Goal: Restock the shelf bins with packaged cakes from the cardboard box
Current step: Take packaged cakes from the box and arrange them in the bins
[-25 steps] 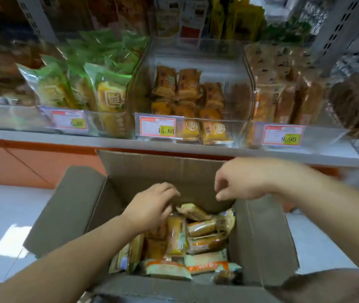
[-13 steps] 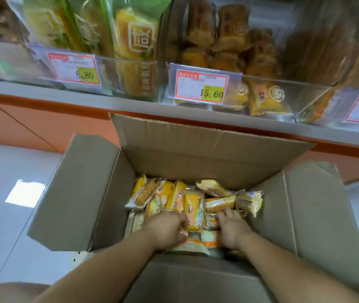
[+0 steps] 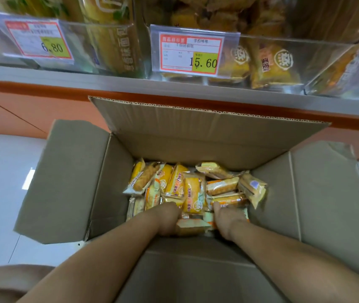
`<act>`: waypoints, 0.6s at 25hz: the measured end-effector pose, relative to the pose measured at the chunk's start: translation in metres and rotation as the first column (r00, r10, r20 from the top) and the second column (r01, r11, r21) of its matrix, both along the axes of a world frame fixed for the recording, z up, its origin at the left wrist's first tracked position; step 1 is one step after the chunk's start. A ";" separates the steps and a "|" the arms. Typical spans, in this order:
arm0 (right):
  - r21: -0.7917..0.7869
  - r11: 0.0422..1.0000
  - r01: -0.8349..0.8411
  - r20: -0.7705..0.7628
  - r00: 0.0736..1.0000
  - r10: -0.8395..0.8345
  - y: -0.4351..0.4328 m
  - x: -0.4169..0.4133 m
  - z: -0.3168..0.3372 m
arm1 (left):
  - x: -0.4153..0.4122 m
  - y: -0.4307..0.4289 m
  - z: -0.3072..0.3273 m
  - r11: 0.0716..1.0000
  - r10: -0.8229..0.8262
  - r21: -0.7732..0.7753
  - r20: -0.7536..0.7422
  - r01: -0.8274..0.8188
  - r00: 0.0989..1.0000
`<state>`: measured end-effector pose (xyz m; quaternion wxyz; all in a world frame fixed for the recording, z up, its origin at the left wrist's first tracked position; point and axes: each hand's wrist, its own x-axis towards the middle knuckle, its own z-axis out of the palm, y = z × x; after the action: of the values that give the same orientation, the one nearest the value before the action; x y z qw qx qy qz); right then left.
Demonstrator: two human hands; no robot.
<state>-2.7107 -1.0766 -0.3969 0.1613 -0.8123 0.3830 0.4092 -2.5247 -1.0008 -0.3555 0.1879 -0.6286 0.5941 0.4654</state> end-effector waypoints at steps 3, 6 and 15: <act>-0.070 0.981 -0.183 -0.021 0.983 0.182 0.000 0.002 -0.003 | 0.016 0.011 0.002 0.975 0.218 0.050 -0.100 -0.214 0.971; -0.033 0.979 -0.199 0.033 0.979 0.200 -0.005 0.001 -0.001 | 0.028 0.021 0.003 0.877 0.480 0.126 -0.157 -0.464 0.863; 0.512 0.745 0.426 0.306 0.720 -0.622 -0.015 0.003 0.059 | 0.031 0.030 0.038 0.552 0.763 0.023 -0.416 -0.833 0.494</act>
<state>-2.7080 -1.0920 -0.3374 0.5236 -0.6862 0.4588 0.2110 -2.4939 -0.9705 -0.3174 -0.2263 -0.7433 0.2973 0.5548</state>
